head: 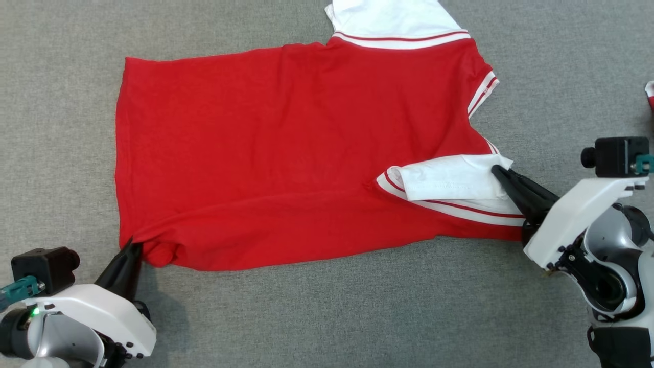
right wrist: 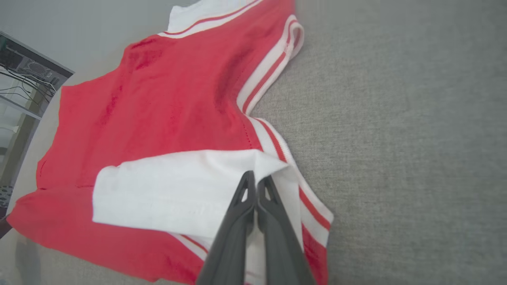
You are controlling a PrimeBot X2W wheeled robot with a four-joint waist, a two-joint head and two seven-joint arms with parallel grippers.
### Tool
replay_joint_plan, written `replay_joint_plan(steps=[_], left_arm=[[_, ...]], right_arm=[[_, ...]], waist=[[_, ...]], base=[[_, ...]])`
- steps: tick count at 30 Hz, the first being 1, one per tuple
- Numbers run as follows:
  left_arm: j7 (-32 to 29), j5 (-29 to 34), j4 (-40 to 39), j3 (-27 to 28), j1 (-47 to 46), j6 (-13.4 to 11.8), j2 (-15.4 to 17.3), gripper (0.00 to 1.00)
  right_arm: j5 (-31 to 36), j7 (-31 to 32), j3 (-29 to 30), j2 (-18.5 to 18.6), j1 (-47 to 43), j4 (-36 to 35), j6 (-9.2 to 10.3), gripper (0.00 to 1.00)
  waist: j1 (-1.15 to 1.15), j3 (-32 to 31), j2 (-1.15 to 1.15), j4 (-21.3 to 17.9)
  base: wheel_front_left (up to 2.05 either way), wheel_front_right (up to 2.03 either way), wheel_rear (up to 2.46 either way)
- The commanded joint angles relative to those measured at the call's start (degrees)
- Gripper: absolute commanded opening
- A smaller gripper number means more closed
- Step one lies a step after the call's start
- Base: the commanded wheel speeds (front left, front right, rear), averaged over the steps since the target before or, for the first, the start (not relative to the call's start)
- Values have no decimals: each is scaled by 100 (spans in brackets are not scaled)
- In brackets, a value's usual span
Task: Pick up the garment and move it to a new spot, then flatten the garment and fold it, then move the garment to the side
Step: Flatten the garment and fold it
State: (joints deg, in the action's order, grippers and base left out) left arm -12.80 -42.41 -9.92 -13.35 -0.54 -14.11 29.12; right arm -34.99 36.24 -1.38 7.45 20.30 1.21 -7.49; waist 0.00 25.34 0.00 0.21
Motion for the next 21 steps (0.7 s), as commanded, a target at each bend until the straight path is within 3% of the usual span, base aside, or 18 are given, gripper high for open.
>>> replay_joint_plan(steps=[1, 2, 8, 12, 21], left_arm=[[75, -51, 36, 7, -53, 46, -48, 65], [106, -56, 68, -3, -50, 64, -66, 100], [761, 22, 119, 182, -208, 26, -351, 100], [1470, 169, 168, 362, -333, -3, -589, 100], [2589, 783, 462, 455, -786, -16, -775, 100]], right_arm=[[9, -236, -2, 93, -128, -46, 0, 100], [34, -384, 11, 107, -189, -73, 1, 100], [73, -1203, 89, 126, -549, -235, 0, 100], [215, -2128, 289, 65, -762, -414, 0, 100], [1244, -4093, 265, 121, -908, -436, 0, 100]], waist=[[0, -78, 0, 21], [0, -121, 0, 27], [0, -376, 0, 43], [0, -602, 0, 18], [0, -1029, 0, -97]], base=[[0, 0, 0], [0, 0, 0], [0, 0, 0], [0, 0, 0], [0, 0, 0]])
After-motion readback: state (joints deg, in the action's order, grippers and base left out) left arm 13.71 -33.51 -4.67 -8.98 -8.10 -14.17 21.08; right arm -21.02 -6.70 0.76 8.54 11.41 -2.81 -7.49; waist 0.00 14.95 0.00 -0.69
